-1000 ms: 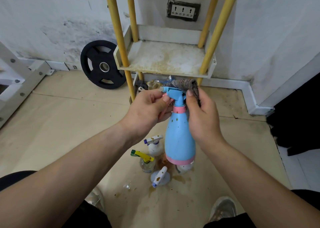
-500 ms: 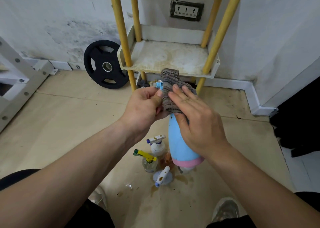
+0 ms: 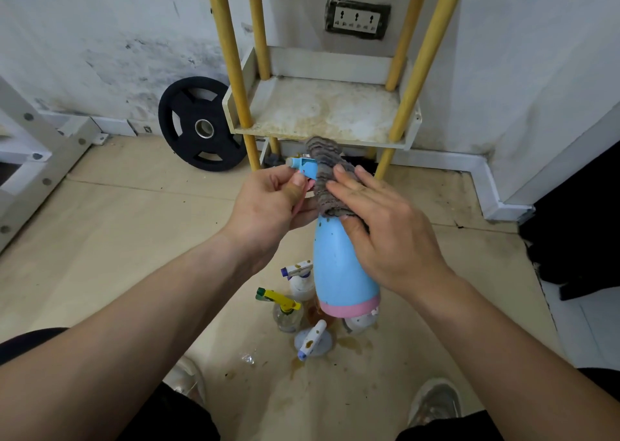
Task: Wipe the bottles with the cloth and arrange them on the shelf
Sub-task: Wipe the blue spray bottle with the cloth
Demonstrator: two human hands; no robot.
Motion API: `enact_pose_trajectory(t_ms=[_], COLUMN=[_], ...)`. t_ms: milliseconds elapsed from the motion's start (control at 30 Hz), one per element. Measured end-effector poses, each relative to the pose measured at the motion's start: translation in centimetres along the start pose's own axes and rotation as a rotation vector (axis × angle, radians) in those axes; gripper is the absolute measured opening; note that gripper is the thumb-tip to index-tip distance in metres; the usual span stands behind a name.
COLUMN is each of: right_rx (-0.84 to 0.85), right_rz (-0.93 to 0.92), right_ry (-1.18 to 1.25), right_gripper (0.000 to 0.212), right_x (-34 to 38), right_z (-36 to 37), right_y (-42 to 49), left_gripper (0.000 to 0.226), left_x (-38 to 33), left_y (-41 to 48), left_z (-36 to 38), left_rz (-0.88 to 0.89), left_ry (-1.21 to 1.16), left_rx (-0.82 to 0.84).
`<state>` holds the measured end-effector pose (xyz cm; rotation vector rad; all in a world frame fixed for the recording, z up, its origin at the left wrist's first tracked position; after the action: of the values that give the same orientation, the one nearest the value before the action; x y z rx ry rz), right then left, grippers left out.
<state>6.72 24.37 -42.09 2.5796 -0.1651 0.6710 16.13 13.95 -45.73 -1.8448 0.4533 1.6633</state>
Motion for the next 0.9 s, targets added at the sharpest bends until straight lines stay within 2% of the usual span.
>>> enact_pose_trajectory(t_ms=[100,167,233,333,533,667,900], right_rx=[-0.005,-0.090,-0.194,-0.212,-0.308,-0.303,-0.309], right_rz=[0.213,0.382,0.514,0.633,0.711,0.724,0.789], right_ry=[0.144,0.352,0.581,0.907,1.132,1.197,1.299], right_gripper=[0.036,0.022,0.021,0.027,0.026,0.026,0.027], right_x=[-2.4,-4.3,-5.6,-5.4,-5.5,-5.4,-5.6], right_z=[-0.8,-1.3,-1.4,0.7,1.6,1.8,2.1], right_y=[-0.5,-0.9,-1.3,-1.7,-1.7,-1.7,-2.0], left_gripper=[0.028,0.027,0.027,0.026,0.028,0.032,0.037], left_x=[-0.3,-0.5,-0.9,-1.5,-1.4,-1.4,-1.3], left_y=[0.1,0.1,-0.1,-0.4,-0.3,-0.2,-0.3], left_z=[-0.1,0.0,0.3,0.7,1.2,1.9,2.9], left_rz=[0.022,0.052,0.079,0.122,0.173,0.206,0.163], left_ry=[0.041,0.098,0.119,0.124,0.130,0.186,0.201], left_rx=[0.002,0.003,0.001,-0.003,0.027,0.099,0.285])
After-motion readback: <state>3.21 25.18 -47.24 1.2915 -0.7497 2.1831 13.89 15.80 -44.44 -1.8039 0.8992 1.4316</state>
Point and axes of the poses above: each hand's wrist, its own y-axis towards the middle knuckle, its own z-axis out of the palm, x = y × z, the point moved 10 cm from there along y, towards the middle knuckle, and after that the axes turned 6 degrees about y, right-handed, at the moved point
